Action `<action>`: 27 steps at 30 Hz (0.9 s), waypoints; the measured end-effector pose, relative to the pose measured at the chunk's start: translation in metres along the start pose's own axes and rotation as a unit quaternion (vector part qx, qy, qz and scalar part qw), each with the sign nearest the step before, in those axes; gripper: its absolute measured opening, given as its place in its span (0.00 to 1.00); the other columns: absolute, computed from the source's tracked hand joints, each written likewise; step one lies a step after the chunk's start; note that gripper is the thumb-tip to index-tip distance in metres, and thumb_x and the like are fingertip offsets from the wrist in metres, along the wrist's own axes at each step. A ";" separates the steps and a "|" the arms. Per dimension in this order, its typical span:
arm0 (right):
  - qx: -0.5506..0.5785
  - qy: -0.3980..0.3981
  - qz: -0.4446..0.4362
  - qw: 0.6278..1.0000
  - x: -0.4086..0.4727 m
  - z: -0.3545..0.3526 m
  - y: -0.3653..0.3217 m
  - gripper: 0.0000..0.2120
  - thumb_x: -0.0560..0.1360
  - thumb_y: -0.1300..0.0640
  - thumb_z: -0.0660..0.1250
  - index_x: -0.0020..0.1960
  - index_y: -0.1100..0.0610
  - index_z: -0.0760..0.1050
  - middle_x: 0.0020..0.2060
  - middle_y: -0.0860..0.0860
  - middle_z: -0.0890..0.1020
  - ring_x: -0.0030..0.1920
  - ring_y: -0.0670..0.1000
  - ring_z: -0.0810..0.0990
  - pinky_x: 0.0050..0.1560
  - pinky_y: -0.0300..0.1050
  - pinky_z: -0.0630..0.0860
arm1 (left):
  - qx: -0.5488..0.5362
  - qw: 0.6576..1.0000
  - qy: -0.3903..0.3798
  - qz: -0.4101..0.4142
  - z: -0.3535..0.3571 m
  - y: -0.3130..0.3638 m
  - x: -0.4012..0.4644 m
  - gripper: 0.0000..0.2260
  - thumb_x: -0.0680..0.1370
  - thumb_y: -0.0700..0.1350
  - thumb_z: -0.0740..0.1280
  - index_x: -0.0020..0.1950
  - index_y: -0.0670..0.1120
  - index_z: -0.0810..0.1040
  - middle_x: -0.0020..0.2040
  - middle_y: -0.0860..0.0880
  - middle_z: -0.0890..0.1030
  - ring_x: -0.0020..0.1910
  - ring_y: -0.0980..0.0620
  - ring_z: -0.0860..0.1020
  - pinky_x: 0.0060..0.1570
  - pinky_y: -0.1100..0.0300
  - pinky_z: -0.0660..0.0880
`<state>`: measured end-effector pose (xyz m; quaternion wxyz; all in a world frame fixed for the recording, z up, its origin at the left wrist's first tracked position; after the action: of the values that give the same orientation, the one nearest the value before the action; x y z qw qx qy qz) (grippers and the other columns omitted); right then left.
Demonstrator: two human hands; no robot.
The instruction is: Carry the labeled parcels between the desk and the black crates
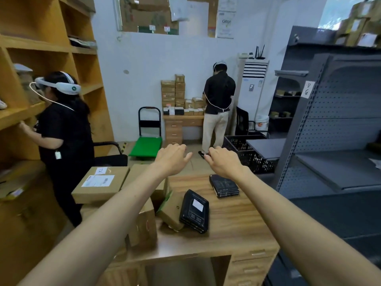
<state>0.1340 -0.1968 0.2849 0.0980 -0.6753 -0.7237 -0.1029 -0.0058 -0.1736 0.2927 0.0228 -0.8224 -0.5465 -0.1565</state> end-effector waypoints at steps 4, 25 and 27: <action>0.011 -0.025 0.009 1.000 0.032 0.043 0.018 0.19 0.85 0.47 0.51 0.61 0.59 0.73 0.59 0.59 0.78 0.59 0.63 0.78 0.53 0.56 0.73 | 0.003 1.000 -0.025 -0.008 0.043 -0.009 0.035 0.22 0.85 0.58 0.55 0.70 0.46 0.74 0.65 0.44 0.79 0.62 0.44 0.77 0.58 0.48 0.75; 0.147 -0.188 0.040 0.970 0.171 0.315 0.120 0.18 0.84 0.50 0.53 0.54 0.60 0.76 0.55 0.60 0.80 0.55 0.63 0.79 0.49 0.54 0.71 | -0.094 0.970 -0.184 -0.126 0.316 -0.080 0.179 0.21 0.84 0.54 0.60 0.72 0.42 0.73 0.67 0.41 0.79 0.64 0.42 0.77 0.62 0.46 0.75; 0.157 -0.219 0.060 0.961 0.167 0.345 0.125 0.18 0.84 0.50 0.53 0.53 0.60 0.77 0.55 0.60 0.81 0.54 0.62 0.79 0.48 0.53 0.70 | -0.095 0.963 -0.212 -0.139 0.340 -0.087 0.175 0.22 0.84 0.55 0.60 0.73 0.43 0.72 0.67 0.41 0.78 0.64 0.41 0.77 0.63 0.45 0.75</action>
<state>0.2458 0.0687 0.0025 0.0477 -0.6995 -0.6930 0.1680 0.0562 0.0888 0.0076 -0.1939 -0.7509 -0.6305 -0.0314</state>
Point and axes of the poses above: each hand's wrist, its own x-axis towards the middle knuckle, its own z-axis out of the palm, y = z × x, the point moved 10 cm from there along x, towards the middle knuckle
